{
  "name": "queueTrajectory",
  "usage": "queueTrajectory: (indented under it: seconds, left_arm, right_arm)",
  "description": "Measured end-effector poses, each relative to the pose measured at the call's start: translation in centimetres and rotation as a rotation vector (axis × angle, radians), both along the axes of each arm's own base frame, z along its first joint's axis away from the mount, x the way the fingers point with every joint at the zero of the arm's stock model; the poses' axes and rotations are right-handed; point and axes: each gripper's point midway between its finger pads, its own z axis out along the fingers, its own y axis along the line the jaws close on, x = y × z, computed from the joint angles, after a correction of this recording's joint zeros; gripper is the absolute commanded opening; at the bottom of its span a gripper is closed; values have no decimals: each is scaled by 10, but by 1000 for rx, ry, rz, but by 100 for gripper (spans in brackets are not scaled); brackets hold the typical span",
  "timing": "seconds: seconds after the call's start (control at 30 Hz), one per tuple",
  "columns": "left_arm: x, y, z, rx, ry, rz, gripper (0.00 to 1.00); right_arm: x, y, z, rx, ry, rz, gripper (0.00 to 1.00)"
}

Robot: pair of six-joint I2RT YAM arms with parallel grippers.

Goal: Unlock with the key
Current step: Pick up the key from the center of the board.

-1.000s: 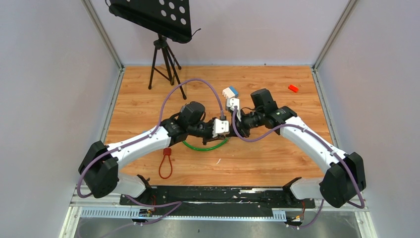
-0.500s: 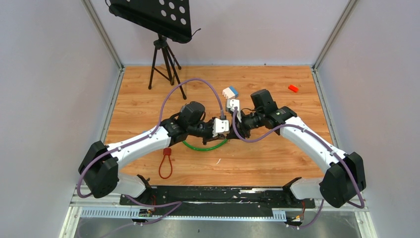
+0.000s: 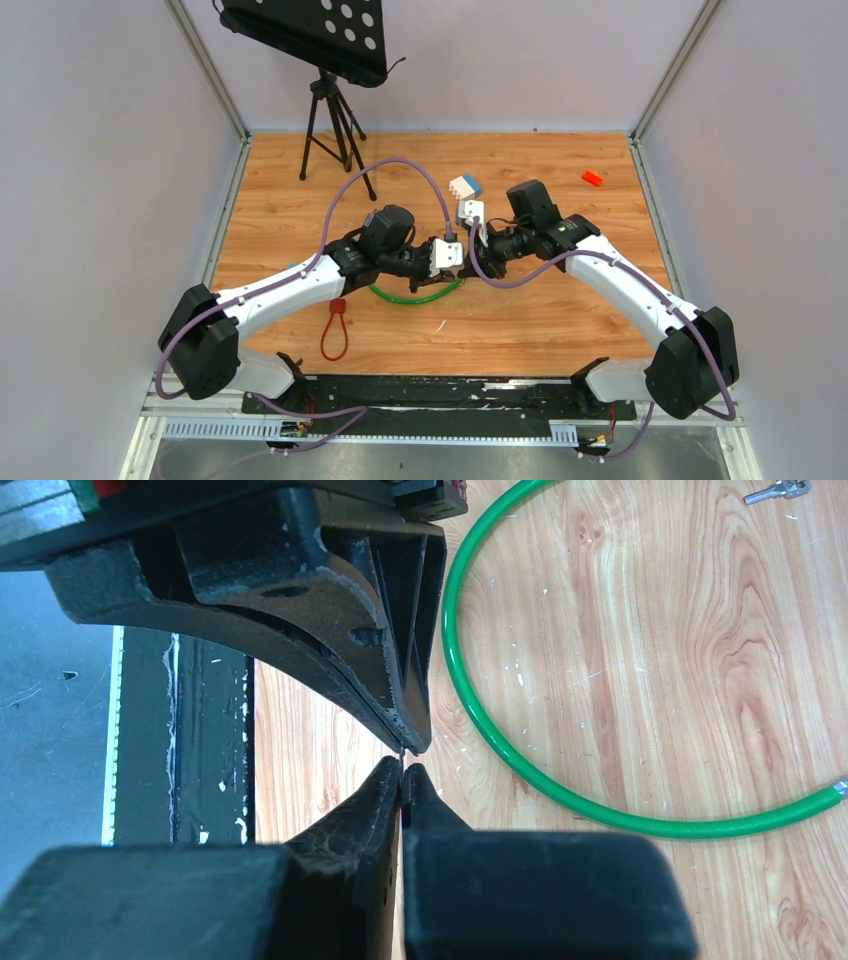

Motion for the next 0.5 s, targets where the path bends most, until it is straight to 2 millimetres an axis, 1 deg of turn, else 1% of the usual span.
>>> queueTrajectory:
  seconds: [0.27,0.33,0.5]
  left_arm:
    - [-1,0,0,-1,3,-4,0]
    - [-2,0,0,-1,4,-7,7]
    - [-3,1,0,4,-6,-19,38]
  right_arm:
    - [1,-1,-1,-4,-10,1,0]
    - [1,-1,-1,-6,-9,1,0]
    - [-1,-2,-2,-10,-1,2,0]
